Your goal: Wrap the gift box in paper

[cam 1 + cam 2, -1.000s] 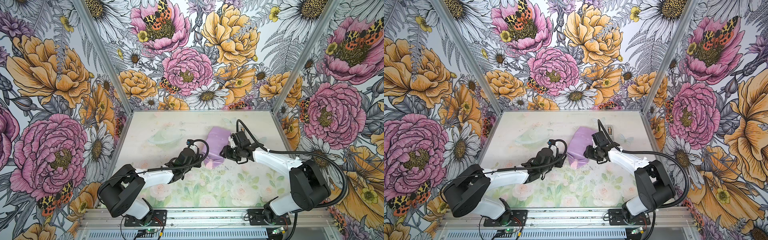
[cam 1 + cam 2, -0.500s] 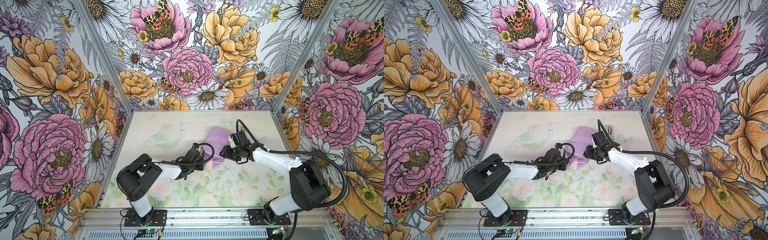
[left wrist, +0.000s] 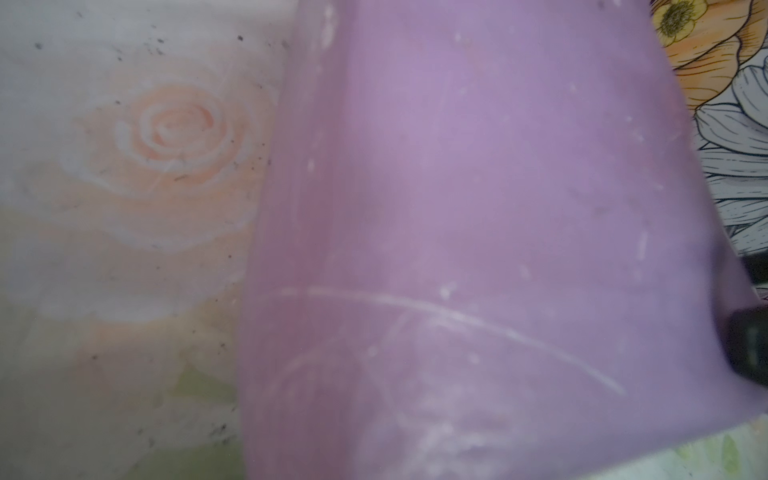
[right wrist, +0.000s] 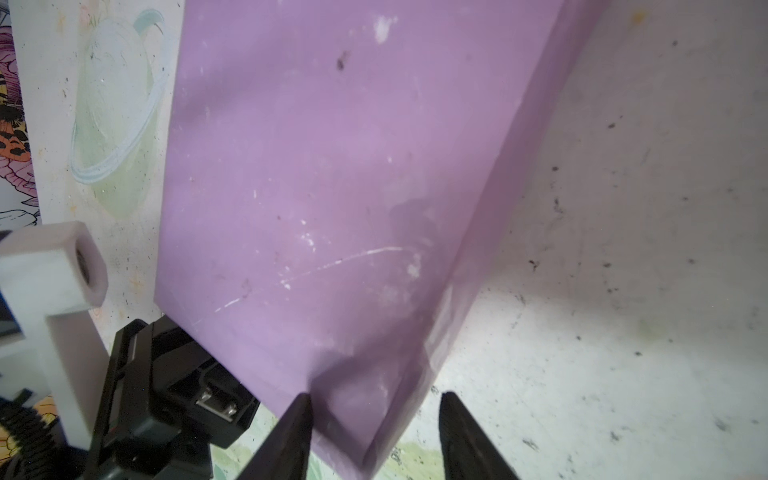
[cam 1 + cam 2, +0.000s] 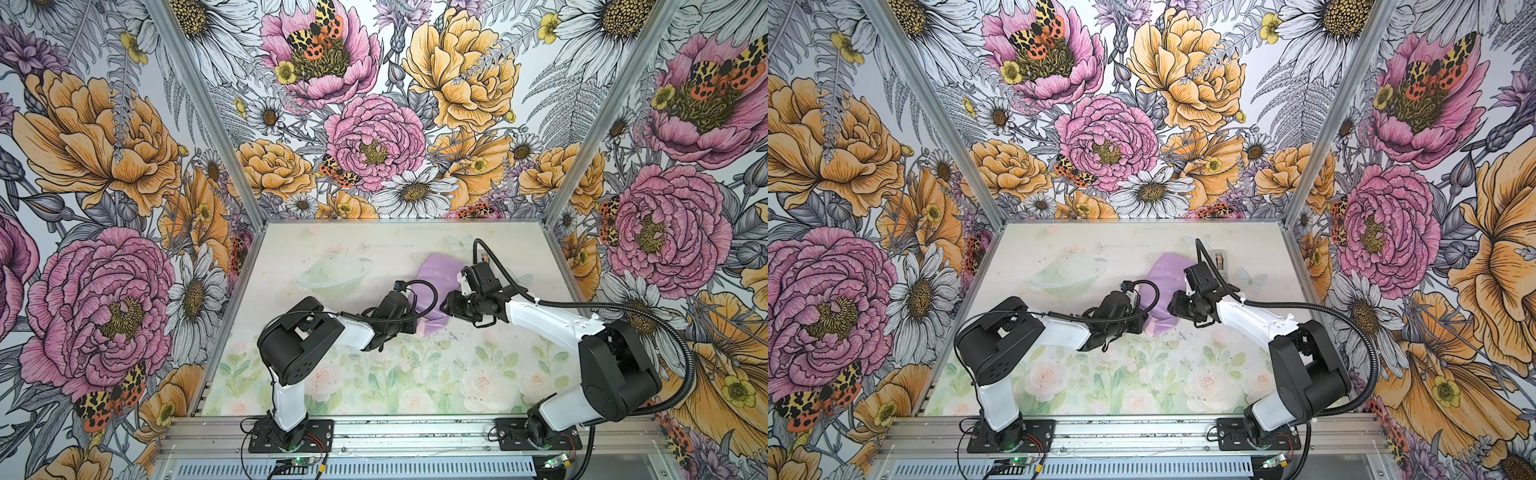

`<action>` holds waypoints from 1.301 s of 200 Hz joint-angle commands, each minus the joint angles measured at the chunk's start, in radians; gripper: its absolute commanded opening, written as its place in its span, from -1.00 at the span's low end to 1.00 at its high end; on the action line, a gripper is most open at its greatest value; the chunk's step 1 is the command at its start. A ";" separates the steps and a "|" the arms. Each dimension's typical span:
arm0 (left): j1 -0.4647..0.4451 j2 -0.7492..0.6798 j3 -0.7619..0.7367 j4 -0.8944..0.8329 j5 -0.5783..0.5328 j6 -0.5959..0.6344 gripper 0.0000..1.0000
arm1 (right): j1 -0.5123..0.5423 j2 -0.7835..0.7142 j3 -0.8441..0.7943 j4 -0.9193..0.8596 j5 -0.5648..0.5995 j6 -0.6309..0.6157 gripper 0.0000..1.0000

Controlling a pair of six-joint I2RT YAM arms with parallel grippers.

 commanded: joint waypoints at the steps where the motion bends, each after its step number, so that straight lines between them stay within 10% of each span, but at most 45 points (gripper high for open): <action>1: -0.008 0.033 0.018 0.037 0.031 0.016 -0.66 | -0.002 0.015 -0.013 -0.007 0.015 -0.013 0.02; 133: -0.026 0.058 0.026 0.070 0.077 -0.065 -0.64 | -0.001 -0.015 0.001 -0.008 0.029 0.004 0.03; 260: 0.064 -0.267 -0.093 -0.134 0.026 -0.061 -0.49 | -0.020 -0.055 0.053 -0.075 0.071 -0.010 0.05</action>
